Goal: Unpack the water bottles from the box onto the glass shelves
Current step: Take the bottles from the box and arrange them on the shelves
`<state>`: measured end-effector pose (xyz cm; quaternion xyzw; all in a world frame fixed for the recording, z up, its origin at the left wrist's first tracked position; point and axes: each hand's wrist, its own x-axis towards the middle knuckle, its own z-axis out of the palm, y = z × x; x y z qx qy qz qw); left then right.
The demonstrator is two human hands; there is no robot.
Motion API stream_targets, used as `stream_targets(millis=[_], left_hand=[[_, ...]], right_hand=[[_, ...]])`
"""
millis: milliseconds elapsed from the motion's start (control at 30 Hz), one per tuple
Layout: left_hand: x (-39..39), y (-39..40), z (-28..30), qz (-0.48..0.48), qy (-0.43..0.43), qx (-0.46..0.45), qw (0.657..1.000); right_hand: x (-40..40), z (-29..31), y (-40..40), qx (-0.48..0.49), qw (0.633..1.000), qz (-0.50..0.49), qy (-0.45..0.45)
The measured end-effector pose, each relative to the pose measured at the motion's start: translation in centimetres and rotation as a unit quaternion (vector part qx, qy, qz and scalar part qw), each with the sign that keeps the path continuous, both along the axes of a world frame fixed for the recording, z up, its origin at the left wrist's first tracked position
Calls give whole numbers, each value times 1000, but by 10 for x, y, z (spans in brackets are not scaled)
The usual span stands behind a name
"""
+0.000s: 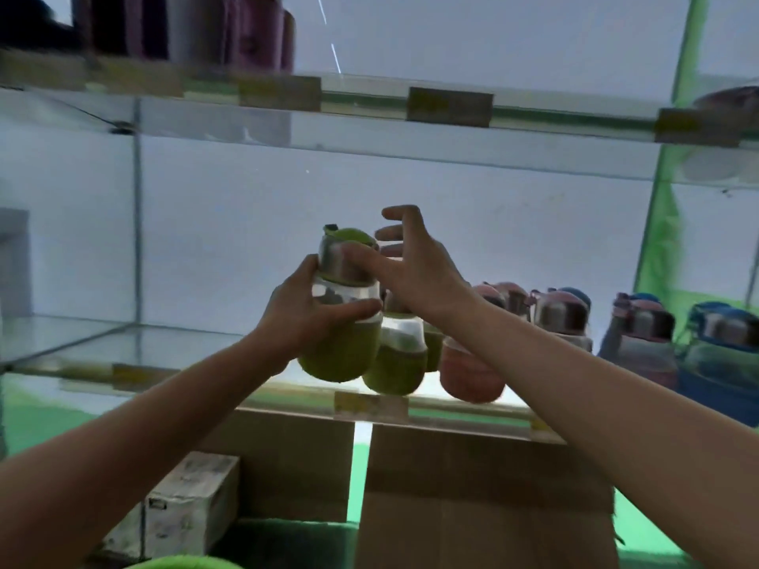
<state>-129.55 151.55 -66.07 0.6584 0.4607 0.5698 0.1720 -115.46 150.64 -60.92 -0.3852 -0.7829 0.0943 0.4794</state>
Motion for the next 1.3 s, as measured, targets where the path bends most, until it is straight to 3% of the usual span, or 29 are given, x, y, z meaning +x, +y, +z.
stream_targets(millis=[500,600,767,1033,1300], left_hand=[[-24,74,-43,83,-24,-73,994],[-24,73,-39,105,5,-90,990],[-14,52,-12,195,36,24,980],[63,11,21,126,55,102,985],[186,6,19,15,45,126,991]], right_hand=[[22,-4,16,-1,999,-38,-29],[33,-6,15,-7,999,-40,-27],[54,-7,13,-9,999,-35,-22],[102,-12,1,10,998,-61,-4],[209,-26,-22,-12,991,-128,44]])
